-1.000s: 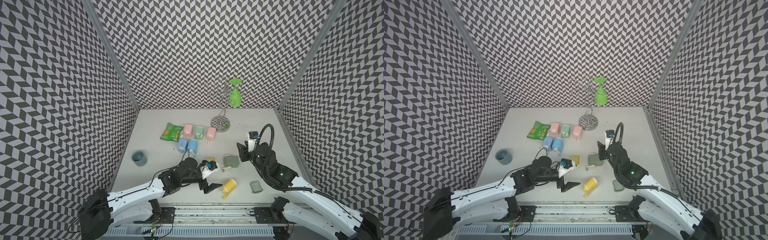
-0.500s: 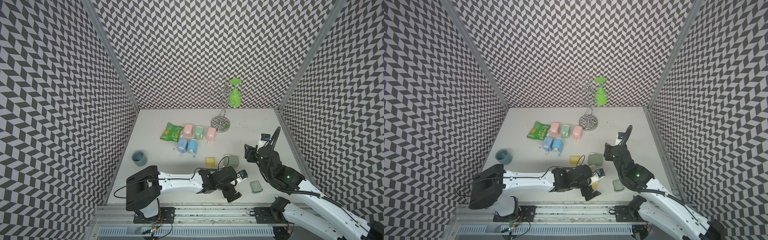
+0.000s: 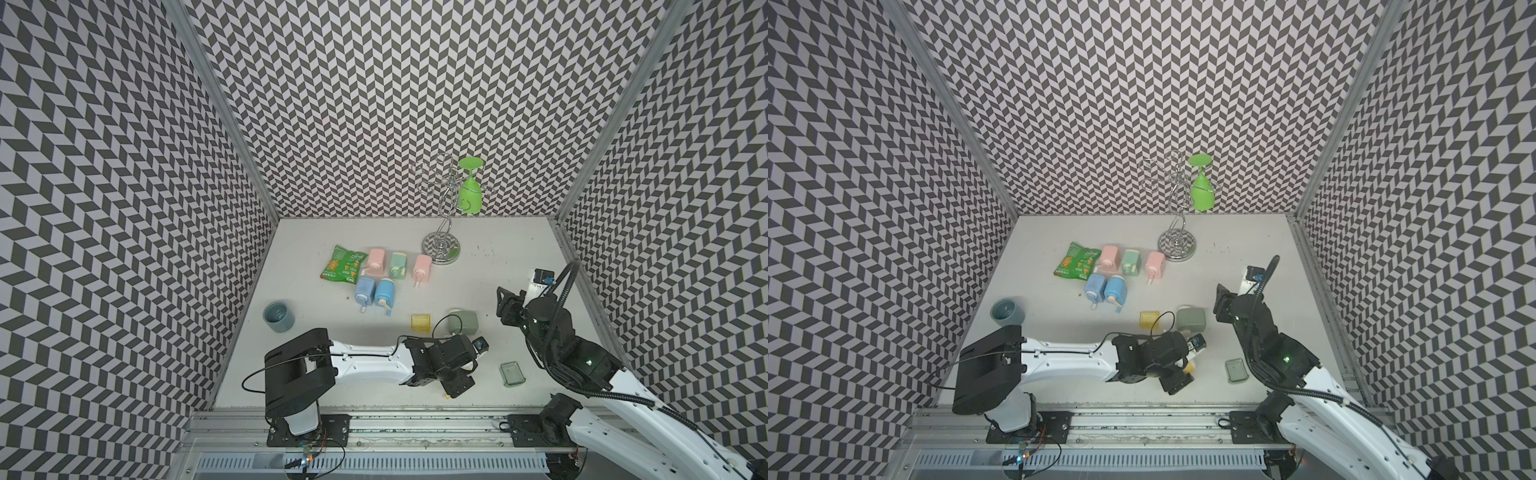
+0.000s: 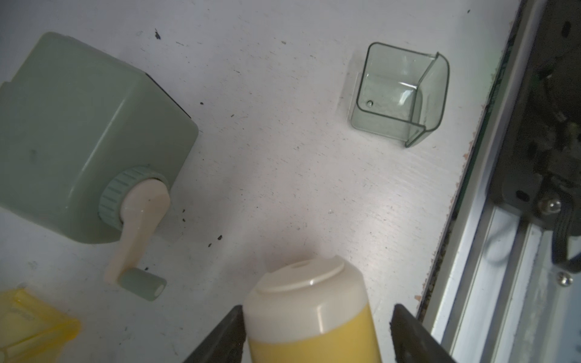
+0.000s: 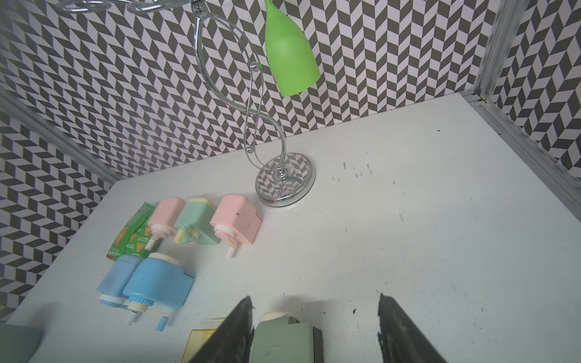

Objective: Put the tray back into the pencil sharpener
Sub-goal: Pick up the pencil sharpener from the center of the board.

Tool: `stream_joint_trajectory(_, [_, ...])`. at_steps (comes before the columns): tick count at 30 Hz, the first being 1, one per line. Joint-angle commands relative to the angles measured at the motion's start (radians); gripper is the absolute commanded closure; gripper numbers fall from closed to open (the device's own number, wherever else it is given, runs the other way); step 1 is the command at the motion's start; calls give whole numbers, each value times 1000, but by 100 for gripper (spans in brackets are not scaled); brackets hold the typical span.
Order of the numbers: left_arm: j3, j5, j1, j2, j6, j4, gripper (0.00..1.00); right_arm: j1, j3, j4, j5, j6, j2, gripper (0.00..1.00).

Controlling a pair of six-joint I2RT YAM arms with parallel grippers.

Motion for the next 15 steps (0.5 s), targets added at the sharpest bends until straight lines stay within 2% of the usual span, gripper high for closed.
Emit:
stream_joint_trajectory(1, [-16,32,7,-24,-1,-7,31,-7,-10,15,18,10,-3,37])
stream_joint_trajectory(9, [-36,92,39,-37,13,-19,37,-7,-12,19,14,15,5,38])
stream_joint_trajectory(15, [-46,103,56,-49,24,-14,49,-7,-3,12,14,15,16,39])
